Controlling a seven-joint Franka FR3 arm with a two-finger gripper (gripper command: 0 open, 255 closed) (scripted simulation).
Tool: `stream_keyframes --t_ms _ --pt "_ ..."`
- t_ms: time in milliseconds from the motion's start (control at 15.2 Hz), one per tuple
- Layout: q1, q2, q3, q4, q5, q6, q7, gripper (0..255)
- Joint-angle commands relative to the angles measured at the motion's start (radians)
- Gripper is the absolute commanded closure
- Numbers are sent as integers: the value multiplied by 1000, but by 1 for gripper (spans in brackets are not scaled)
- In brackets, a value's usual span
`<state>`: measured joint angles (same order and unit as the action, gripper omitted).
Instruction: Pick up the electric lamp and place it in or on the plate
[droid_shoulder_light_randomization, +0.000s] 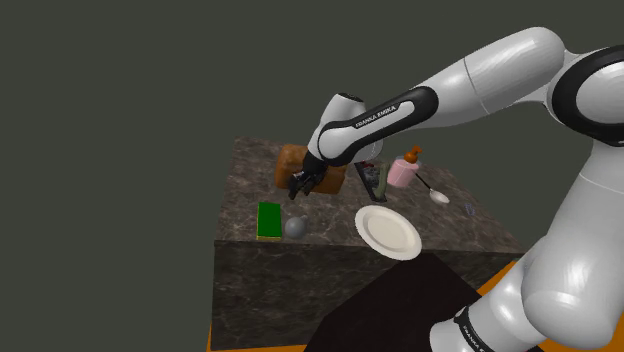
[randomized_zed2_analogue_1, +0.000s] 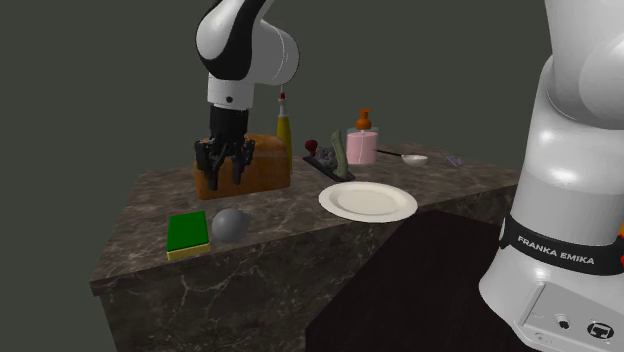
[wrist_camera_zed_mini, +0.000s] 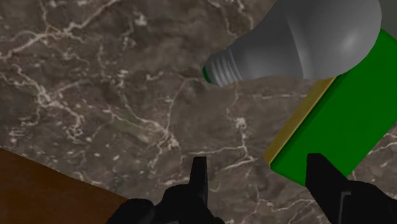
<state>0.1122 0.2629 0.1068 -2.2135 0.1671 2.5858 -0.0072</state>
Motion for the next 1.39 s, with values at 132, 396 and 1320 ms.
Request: stream_keyframes --t_ms 132,396,1320 --pt "0 0 0 0 0 0 0 255" --pt "0 0 0 0 0 0 0 255" --pt "232 -107 -75 -228 -200 125 896 0"
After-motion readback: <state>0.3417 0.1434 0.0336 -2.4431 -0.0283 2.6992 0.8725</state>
